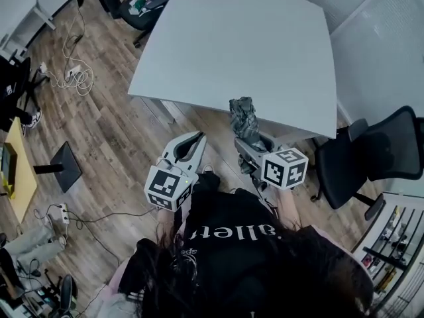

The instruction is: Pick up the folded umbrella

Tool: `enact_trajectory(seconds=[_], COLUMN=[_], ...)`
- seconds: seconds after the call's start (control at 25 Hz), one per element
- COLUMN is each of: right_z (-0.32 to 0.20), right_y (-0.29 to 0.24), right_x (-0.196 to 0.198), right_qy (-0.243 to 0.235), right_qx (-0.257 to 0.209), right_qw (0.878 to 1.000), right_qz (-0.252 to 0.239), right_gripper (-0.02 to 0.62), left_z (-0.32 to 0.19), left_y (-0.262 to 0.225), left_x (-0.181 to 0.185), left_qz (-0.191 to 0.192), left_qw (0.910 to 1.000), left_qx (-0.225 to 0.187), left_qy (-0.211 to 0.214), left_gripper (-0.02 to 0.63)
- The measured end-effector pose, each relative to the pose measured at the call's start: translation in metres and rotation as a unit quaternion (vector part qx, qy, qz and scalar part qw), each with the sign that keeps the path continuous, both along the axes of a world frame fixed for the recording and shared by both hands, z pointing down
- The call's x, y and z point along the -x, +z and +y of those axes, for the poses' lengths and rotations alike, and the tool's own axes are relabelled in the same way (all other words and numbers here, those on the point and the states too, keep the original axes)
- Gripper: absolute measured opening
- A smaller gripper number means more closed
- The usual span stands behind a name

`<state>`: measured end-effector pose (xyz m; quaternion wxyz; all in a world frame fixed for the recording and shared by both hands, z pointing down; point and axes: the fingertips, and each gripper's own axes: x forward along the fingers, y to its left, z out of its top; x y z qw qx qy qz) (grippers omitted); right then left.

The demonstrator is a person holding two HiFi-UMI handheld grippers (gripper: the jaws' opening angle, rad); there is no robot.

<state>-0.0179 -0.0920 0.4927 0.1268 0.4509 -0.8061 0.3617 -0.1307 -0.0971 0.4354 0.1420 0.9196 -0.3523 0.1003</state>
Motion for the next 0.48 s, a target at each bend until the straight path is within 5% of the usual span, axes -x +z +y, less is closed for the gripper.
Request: enact_trajectory(seconds=[0.48], right_z=[0.070], right_y=[0.007], right_x=[-0.053], right_qy=[0.010], right_qx=[0.006], right_qw=[1.000], right_qz=[-0.010], right_gripper=[0.239], left_z=[0.056], left_y=[-0.004], left_x=[-0.051], left_qz=[-0.027], left_qw=[0.9996], left_qx=[-0.003], left_qy=[0.006], left_gripper=[0.028])
